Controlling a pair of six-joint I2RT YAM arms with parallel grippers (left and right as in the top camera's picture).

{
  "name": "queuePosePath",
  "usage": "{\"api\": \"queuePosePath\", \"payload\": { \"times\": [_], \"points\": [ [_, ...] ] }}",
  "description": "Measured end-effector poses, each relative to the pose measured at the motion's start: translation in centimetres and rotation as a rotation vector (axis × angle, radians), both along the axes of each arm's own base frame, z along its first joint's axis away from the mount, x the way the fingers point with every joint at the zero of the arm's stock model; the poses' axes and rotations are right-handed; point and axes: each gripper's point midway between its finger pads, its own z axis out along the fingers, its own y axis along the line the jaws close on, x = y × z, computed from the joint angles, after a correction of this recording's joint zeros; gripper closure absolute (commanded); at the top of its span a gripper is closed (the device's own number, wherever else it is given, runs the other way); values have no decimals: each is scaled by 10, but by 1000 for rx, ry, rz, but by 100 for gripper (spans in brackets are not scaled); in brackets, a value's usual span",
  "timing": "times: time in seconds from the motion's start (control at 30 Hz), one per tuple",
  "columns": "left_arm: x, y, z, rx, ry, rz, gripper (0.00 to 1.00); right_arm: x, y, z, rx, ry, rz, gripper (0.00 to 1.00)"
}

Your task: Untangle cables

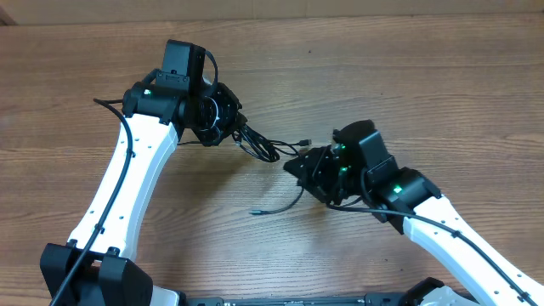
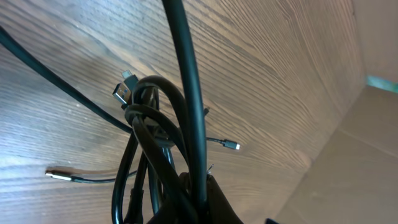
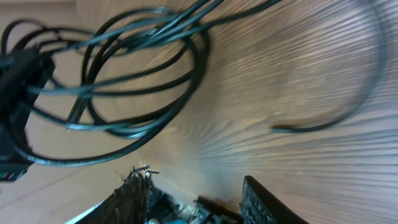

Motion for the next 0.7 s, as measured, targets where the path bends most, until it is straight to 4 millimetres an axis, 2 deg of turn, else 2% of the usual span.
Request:
{"api": "queuePosePath", "payload": {
  "times": [0.1, 0.23, 0.37, 0.47, 0.57, 0.63, 0.7],
  "points": [
    [-4, -8, 4, -54, 23, -8, 96, -6, 9, 0, 5, 30, -23, 53],
    [-9, -18, 9, -121, 45, -30, 96, 5, 20, 9, 50, -1, -67, 53],
    [-14, -24, 13, -164, 61, -52, 96, 17, 23, -4, 44, 33, -127, 54],
    [-17, -27, 15, -183, 74, -63, 96, 22, 22, -16, 26, 64, -164, 67],
    [-20, -31, 16, -193, 81, -77, 96, 25, 24, -26, 16, 90, -178, 70],
    [-21, -33, 16, -197, 83, -83, 96, 26, 24, -30, 11, 102, -183, 83],
    [-22, -36, 18, -215, 84, -92, 96, 26, 24, -33, 9, 107, -184, 89]
  ]
}}
